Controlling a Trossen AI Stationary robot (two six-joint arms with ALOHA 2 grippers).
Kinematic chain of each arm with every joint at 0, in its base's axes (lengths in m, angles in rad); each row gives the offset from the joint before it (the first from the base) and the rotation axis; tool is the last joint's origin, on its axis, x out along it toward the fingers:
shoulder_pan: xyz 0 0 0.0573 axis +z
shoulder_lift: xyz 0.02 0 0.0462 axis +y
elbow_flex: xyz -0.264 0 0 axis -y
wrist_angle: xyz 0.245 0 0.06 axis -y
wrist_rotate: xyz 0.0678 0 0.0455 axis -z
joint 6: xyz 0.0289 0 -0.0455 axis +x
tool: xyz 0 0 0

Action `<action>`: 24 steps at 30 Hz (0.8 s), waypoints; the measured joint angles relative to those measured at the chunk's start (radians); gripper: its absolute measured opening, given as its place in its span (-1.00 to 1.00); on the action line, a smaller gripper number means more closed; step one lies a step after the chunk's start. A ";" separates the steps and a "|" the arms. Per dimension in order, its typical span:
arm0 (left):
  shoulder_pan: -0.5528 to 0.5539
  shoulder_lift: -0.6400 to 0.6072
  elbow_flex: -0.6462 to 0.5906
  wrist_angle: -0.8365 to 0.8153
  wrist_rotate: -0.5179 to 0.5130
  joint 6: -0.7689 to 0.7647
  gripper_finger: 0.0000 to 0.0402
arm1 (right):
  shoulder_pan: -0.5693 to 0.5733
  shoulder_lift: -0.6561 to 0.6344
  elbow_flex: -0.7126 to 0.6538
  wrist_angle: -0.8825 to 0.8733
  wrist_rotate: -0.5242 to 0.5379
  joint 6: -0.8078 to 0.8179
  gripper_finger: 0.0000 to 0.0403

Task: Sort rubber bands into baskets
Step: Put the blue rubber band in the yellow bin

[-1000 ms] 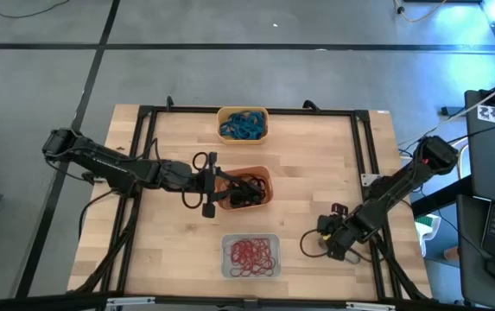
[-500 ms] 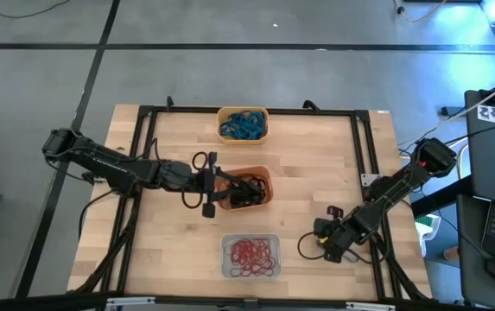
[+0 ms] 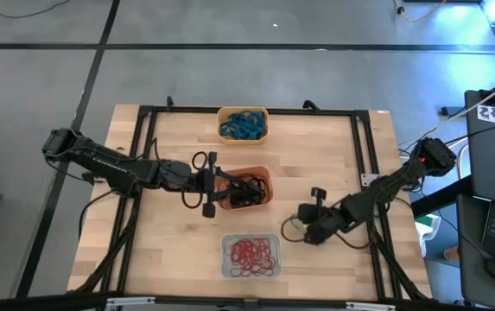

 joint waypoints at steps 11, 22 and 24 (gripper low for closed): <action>0.000 0.000 0.000 0.000 0.000 0.000 -0.30 | -0.216 0.000 0.060 0.005 0.236 -0.241 -0.97; 0.000 0.000 0.000 0.000 0.000 0.000 -0.30 | -0.436 0.000 0.091 0.158 0.454 -0.462 -0.96; 0.000 0.000 0.000 0.000 0.000 0.000 -0.30 | -0.480 0.000 0.091 0.235 0.434 -0.535 -0.96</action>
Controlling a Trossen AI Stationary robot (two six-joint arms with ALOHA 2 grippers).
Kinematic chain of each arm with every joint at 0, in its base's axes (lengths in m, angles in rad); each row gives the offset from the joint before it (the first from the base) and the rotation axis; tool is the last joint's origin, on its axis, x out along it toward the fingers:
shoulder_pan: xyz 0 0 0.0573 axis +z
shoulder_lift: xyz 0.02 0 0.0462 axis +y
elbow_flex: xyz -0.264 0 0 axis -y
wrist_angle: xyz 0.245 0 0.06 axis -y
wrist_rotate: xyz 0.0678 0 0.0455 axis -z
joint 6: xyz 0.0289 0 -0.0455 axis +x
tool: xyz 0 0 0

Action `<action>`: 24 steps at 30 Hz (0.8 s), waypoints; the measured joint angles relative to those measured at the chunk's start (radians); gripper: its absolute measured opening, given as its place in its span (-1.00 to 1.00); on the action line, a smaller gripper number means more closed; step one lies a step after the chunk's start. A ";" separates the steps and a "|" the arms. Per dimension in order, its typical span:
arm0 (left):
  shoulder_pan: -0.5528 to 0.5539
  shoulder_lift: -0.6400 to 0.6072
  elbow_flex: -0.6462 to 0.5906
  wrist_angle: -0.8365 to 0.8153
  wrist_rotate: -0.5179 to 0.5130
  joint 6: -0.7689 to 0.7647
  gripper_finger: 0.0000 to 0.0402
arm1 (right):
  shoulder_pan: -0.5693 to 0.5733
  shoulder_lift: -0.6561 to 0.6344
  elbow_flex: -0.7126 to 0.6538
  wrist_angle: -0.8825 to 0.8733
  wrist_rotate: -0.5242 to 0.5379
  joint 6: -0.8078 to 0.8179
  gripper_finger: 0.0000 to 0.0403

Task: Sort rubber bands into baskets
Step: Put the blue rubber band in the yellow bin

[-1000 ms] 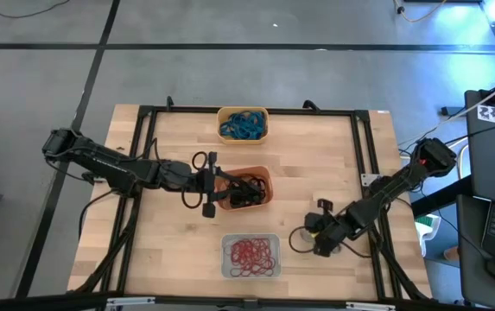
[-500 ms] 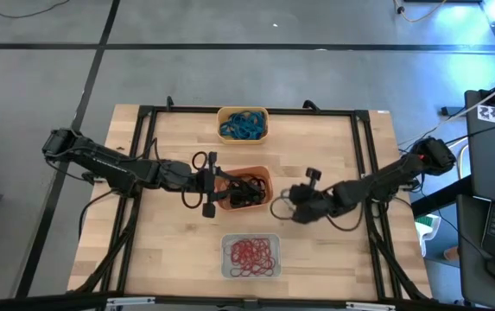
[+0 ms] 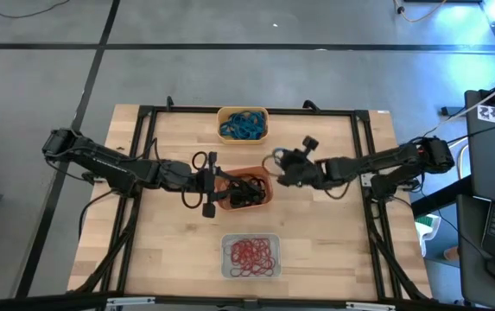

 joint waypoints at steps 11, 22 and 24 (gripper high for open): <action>-0.002 0.000 0.000 0.000 0.000 0.000 -0.30 | -0.216 0.000 0.000 0.341 -0.201 -0.245 -0.96; -0.002 0.000 0.000 0.000 0.000 0.001 -0.30 | -0.415 0.022 0.000 0.678 -0.481 -0.248 -0.96; -0.002 0.000 0.000 0.000 0.000 0.004 -0.30 | -0.438 0.047 0.000 0.759 -0.515 -0.247 -0.96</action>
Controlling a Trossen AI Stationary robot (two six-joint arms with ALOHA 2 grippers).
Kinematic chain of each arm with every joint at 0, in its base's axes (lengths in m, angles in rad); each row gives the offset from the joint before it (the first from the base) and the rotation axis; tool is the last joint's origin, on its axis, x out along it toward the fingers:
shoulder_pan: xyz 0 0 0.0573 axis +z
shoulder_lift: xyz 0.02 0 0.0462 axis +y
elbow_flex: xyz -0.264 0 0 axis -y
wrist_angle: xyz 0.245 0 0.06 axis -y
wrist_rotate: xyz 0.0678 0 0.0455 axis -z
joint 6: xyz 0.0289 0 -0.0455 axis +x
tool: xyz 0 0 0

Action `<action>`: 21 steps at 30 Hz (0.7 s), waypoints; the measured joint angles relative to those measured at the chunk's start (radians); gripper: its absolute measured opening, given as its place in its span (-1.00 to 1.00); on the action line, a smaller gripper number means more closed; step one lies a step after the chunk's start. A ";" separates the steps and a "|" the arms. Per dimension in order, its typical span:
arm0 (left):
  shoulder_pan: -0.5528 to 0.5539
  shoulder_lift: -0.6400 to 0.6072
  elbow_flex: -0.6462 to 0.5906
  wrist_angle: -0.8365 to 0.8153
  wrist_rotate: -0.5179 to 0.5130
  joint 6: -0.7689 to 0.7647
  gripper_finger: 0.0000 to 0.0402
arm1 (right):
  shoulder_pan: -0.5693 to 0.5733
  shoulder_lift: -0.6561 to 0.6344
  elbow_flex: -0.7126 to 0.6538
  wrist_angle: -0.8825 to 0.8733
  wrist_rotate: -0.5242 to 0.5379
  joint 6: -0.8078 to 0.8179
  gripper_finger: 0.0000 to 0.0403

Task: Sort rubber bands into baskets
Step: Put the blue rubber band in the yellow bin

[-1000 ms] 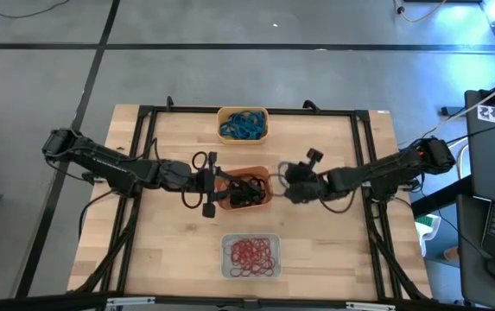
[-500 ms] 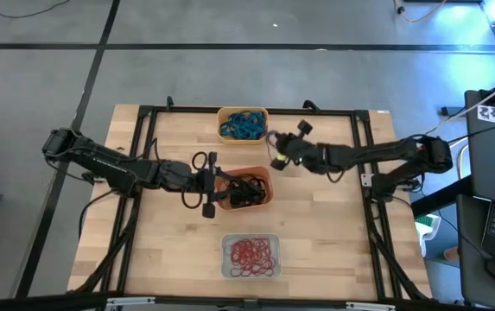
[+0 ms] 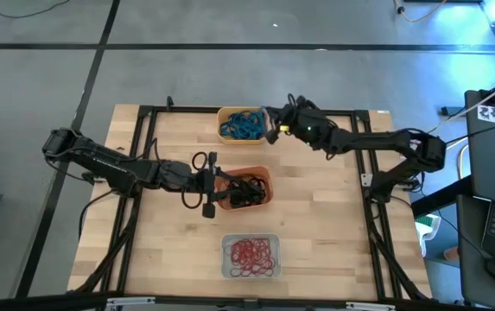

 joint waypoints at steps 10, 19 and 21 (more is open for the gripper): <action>0.000 0.000 0.000 0.000 0.000 0.003 -0.30 | -0.062 0.169 0.000 0.246 -0.098 0.006 -0.96; 0.000 0.000 0.000 0.000 0.000 0.003 -0.30 | -0.062 0.240 0.000 0.232 -0.098 0.006 -0.96; 0.000 0.000 0.000 0.000 0.000 0.003 -0.30 | -0.063 0.246 0.000 0.220 -0.097 0.006 -0.96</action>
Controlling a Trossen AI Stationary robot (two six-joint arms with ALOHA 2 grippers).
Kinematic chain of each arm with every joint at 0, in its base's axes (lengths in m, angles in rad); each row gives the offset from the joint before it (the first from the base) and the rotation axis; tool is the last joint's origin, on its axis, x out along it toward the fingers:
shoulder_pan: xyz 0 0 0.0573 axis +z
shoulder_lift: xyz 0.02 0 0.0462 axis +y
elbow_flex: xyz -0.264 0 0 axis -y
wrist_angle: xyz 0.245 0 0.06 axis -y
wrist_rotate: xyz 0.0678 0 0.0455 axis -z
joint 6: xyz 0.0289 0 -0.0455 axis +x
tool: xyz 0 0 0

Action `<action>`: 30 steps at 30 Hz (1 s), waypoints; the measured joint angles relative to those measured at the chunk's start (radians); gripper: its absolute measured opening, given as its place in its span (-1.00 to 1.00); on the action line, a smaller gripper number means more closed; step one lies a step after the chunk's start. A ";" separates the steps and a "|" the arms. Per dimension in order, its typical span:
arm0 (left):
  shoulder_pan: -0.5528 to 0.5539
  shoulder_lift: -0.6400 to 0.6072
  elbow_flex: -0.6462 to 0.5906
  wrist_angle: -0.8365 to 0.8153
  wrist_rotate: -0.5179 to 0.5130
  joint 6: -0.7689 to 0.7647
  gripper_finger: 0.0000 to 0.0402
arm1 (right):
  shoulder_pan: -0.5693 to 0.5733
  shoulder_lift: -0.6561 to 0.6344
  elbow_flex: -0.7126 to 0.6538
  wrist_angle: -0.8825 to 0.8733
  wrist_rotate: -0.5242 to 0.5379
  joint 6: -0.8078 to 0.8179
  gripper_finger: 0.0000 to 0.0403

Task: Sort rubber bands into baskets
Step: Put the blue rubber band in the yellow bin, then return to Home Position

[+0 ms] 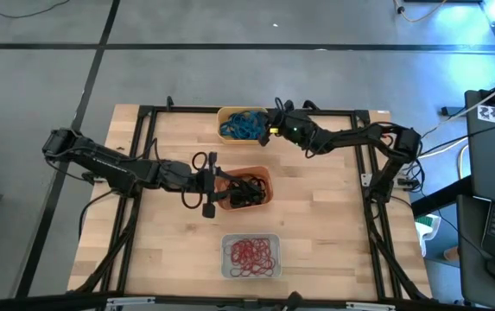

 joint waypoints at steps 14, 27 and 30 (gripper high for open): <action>0.000 0.000 0.000 0.000 0.000 0.000 -0.30 | 0.000 0.004 0.000 -0.149 -0.029 0.005 -0.73; 0.000 0.000 0.000 -0.008 0.000 0.000 -0.30 | 0.004 -0.018 -0.001 -0.195 -0.026 -0.003 -0.18; 0.000 0.000 0.000 -0.031 0.000 0.000 -0.30 | 0.023 -0.086 -0.001 -0.274 -0.025 -0.003 -0.19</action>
